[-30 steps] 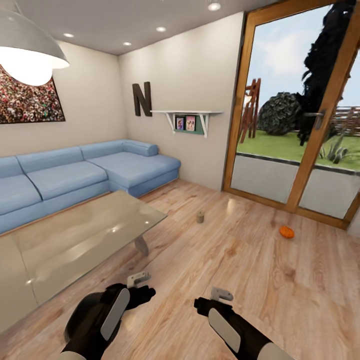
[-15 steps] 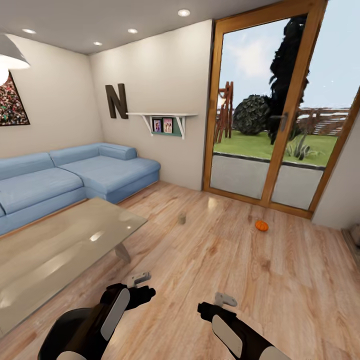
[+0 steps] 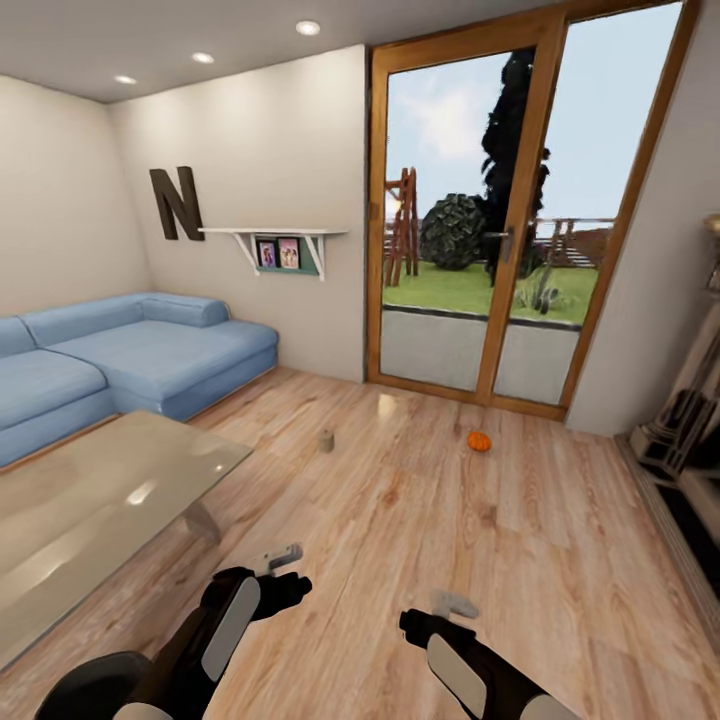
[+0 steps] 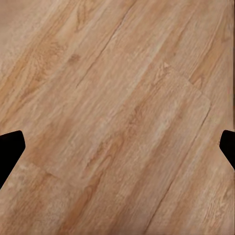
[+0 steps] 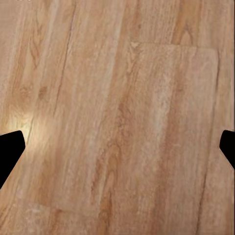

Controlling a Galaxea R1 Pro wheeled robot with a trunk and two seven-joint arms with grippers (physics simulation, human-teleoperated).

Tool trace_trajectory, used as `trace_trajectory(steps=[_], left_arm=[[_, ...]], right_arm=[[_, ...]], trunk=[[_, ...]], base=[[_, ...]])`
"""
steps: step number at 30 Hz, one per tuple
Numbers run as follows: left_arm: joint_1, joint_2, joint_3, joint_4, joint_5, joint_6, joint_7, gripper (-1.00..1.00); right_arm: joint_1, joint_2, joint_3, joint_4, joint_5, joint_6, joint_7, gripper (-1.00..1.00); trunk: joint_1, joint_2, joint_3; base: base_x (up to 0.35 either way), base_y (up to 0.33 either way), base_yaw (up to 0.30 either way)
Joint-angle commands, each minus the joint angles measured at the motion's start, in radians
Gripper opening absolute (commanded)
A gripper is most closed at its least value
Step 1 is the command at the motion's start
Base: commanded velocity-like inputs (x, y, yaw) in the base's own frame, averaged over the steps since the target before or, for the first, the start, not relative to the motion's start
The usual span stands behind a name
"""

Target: Place each of the two pumpkins and all three candles from the living room inside a cabinet in the living room (use any cabinet), then make sure every cabinet is closed, and position the cauldron so it is next to a table in the living room.

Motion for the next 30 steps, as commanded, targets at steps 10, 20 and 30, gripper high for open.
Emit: trace_trajectory(steps=[10,20,30], left_arm=[[0.000,0.002,-0.001,-0.002,0.011,0.001,0.010,1.00],[0.000,0.002,-0.005,0.001,0.010,0.000,0.010,1.00],[0.000,0.003,-0.006,0.004,0.011,0.000,0.010,1.00]], right_arm=[[-0.001,-0.001,0.006,0.017,-0.003,0.001,-0.007,1.00],[-0.001,-0.001,0.010,0.022,0.009,-0.007,-0.003,1.00],[-0.001,-0.001,0.012,0.038,0.009,-0.018,-0.001,1.00]], trunk=[[0.000,-0.001,0.003],[0.000,-0.001,0.004],[0.000,-0.001,0.004]], base=[[0.238,-0.055,-0.275],[0.325,-0.084,-0.045],[0.326,-0.113,-0.001]])
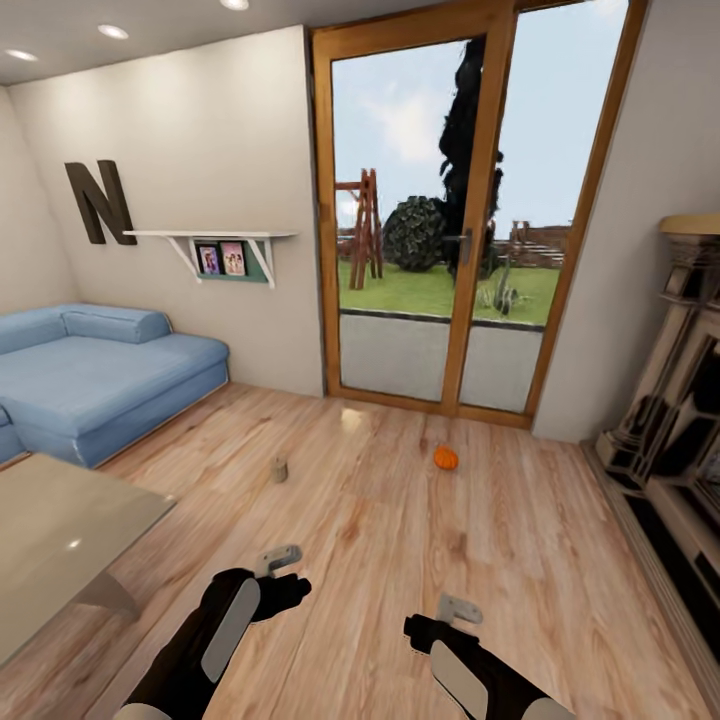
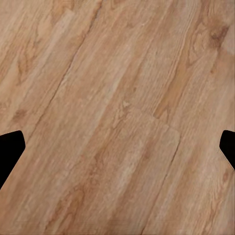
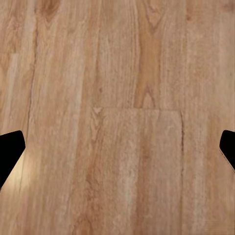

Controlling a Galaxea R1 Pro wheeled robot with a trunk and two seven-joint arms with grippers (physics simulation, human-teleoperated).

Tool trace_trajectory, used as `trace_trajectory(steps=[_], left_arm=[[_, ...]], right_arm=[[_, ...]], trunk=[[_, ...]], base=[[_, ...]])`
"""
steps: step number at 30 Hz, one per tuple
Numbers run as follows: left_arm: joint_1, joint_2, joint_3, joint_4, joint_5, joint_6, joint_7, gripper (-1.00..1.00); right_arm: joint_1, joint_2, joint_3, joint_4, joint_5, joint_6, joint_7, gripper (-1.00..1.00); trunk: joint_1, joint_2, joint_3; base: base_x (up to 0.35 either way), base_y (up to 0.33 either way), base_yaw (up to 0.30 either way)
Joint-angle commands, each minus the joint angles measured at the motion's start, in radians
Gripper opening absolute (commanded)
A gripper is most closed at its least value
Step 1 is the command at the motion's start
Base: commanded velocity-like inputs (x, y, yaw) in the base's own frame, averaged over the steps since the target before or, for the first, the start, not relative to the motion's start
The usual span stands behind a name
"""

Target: Place each of the two pumpkins and all three candles from the living room inside a cabinet in the living room (use any cabinet), then make sure every cabinet is closed, and position the cauldron so it is next to a table in the living room.

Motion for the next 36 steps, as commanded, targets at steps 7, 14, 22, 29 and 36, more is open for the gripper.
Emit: trace_trajectory(steps=[7,14,22,29,36], left_arm=[[-0.001,0.001,-0.001,0.002,0.011,0.002,0.009,1.00],[-0.001,-0.001,-0.003,0.005,0.012,0.002,0.013,1.00],[-0.001,0.002,-0.002,0.005,0.015,0.000,0.015,1.00],[-0.001,0.002,-0.001,0.006,0.016,0.000,0.016,1.00],[-0.001,0.002,-0.001,0.006,0.015,0.000,0.016,1.00]], right_arm=[[-0.001,-0.001,0.004,-0.001,-0.010,0.002,-0.009,1.00],[-0.001,-0.001,0.002,-0.001,-0.013,0.002,-0.009,1.00],[-0.001,-0.001,0.002,-0.001,-0.010,0.002,-0.008,1.00],[-0.001,-0.001,0.004,-0.001,-0.002,0.002,-0.008,1.00],[-0.001,-0.001,0.004,-0.002,0.001,0.002,-0.007,1.00]], trunk=[[0.001,-0.001,-0.001],[0.001,-0.001,-0.001],[0.001,-0.001,-0.003],[0.001,-0.001,-0.004],[0.001,-0.001,-0.004]], base=[[0.328,-0.117,0.000],[0.318,-0.114,0.000],[0.335,-0.036,-0.044],[0.342,-0.002,-0.054],[0.343,0.000,-0.088]])
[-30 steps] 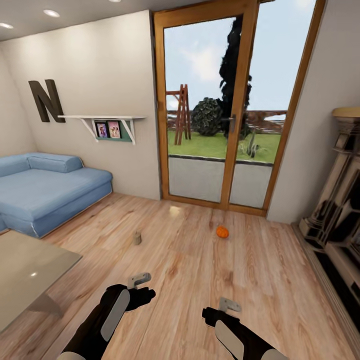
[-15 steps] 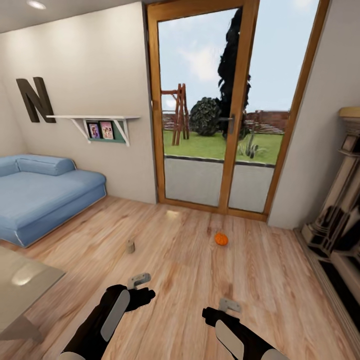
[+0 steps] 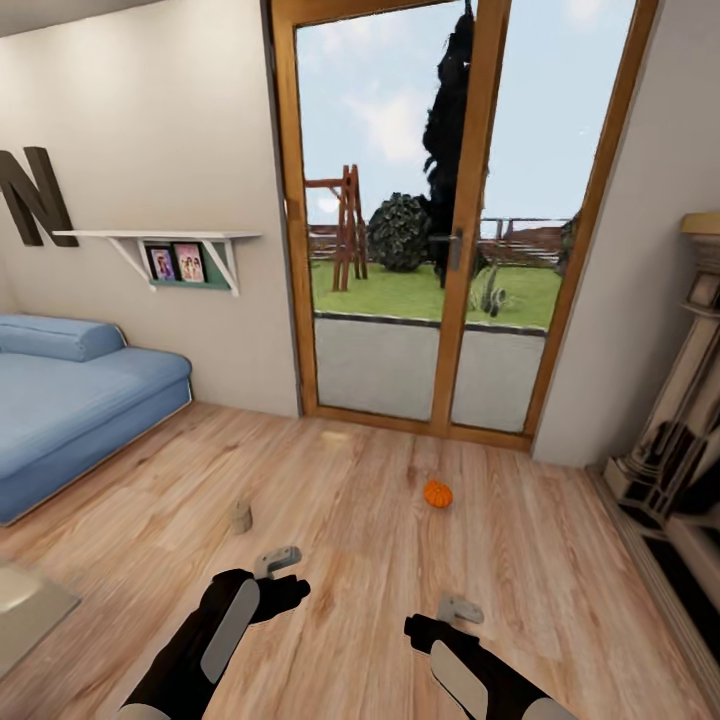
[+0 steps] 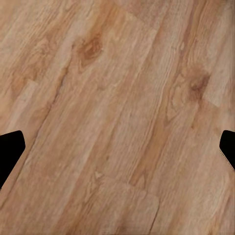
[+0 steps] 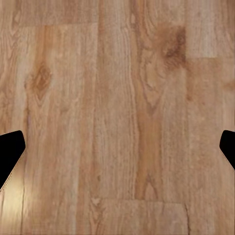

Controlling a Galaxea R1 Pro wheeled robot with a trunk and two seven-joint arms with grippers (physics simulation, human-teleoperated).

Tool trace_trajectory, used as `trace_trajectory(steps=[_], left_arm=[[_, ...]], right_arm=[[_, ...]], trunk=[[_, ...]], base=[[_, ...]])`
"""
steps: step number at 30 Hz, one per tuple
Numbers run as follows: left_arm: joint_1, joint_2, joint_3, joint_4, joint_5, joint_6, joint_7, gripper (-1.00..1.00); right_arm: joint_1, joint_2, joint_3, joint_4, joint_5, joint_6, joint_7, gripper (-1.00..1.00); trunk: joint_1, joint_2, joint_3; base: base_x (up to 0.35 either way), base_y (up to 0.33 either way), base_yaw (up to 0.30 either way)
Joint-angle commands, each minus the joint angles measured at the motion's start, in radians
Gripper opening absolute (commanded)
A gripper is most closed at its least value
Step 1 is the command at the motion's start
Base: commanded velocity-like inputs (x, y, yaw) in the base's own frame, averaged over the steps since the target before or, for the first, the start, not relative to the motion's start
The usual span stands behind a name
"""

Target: Place each of the two pumpkins and all three candles from the living room inside a cabinet in the living room (use any cabinet), then make sure every cabinet is closed, and position the cauldron so it is next to a table in the living room.

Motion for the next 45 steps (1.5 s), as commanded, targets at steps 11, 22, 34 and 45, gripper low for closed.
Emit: trace_trajectory(steps=[11,22,34,45], left_arm=[[-0.001,-0.001,-0.002,-0.002,0.009,0.002,0.009,1.00],[-0.001,0.000,-0.001,-0.002,0.008,0.002,0.009,1.00],[-0.001,-0.001,0.002,-0.002,0.008,0.001,0.025,1.00],[-0.001,-0.004,0.005,-0.002,0.014,-0.004,0.119,1.00]], right_arm=[[-0.001,-0.001,0.008,-0.002,-0.003,0.004,-0.007,1.00],[-0.001,0.000,0.009,-0.003,-0.001,0.004,-0.007,1.00],[-0.001,0.002,0.009,-0.008,0.001,0.004,-0.008,1.00],[-0.001,0.007,0.009,-0.007,0.000,0.007,-0.019,1.00]], trunk=[[0.001,-0.001,-0.001],[0.001,-0.001,-0.001],[0.001,-0.001,-0.001],[0.001,-0.001,-0.001]], base=[[0.343,0.000,-0.048],[0.343,0.000,-0.014],[0.340,0.024,0.000],[0.301,0.038,0.122]])
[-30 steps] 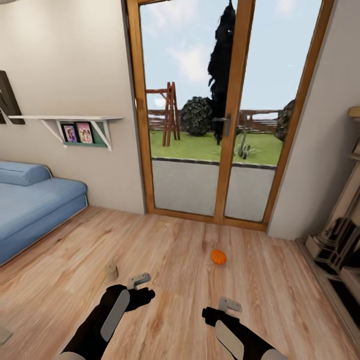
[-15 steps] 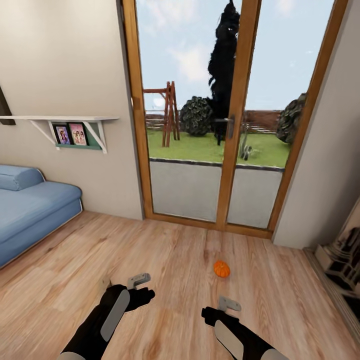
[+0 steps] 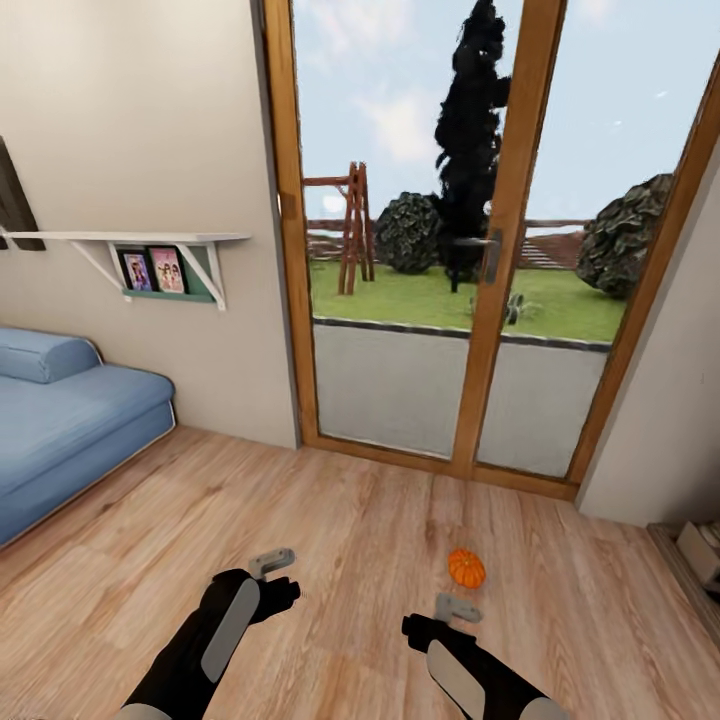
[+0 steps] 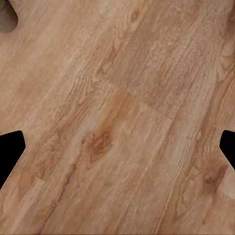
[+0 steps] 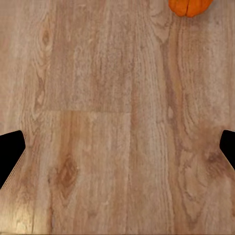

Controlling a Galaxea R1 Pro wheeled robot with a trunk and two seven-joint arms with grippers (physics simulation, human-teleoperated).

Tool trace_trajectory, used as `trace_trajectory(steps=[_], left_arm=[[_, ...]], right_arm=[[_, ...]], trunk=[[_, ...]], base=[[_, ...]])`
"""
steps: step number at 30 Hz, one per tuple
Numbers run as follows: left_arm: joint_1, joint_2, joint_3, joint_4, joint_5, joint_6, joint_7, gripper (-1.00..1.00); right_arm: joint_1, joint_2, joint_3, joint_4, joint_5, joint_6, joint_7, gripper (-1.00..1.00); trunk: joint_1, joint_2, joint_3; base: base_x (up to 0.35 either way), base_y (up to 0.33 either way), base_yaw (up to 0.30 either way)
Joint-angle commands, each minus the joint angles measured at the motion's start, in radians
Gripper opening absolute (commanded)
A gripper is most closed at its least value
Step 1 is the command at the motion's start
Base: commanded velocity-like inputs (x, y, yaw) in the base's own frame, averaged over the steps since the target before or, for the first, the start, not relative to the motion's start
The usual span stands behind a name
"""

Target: Place each of the two pumpkins and all three candles from the living room inside a cabinet in the living room (use any cabinet), then make sure every cabinet is closed, and position the cauldron so it is next to a table in the living room.

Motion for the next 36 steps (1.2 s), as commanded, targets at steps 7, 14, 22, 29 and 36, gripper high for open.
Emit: trace_trajectory(steps=[7,14,22,29,36], left_arm=[[-0.001,-0.001,-0.003,-0.001,0.011,0.000,0.015,1.00],[-0.001,-0.001,-0.003,-0.001,0.011,0.000,0.015,1.00],[-0.001,-0.001,-0.003,-0.001,0.011,0.000,0.015,1.00],[-0.001,-0.002,-0.003,-0.005,0.012,0.000,0.015,1.00],[-0.001,-0.001,-0.003,-0.001,0.011,0.000,0.015,1.00]], right_arm=[[-0.001,-0.001,0.006,-0.002,-0.002,0.005,-0.009,1.00],[-0.001,-0.001,0.006,-0.002,-0.002,0.005,-0.009,1.00],[-0.001,-0.005,0.007,-0.002,-0.002,0.004,-0.002,1.00],[-0.001,-0.007,0.038,0.000,-0.002,0.001,0.002,1.00],[-0.001,-0.007,0.060,0.000,-0.003,0.001,0.001,1.00]], trunk=[[0.000,-0.001,-0.001],[0.000,-0.001,-0.001],[0.000,-0.001,-0.001],[0.000,-0.001,-0.001],[0.000,-0.001,-0.001]], base=[[0.054,0.001,0.269],[0.016,0.001,0.276],[0.220,0.107,0.276],[0.073,0.045,0.090],[0.111,0.047,0.004]])
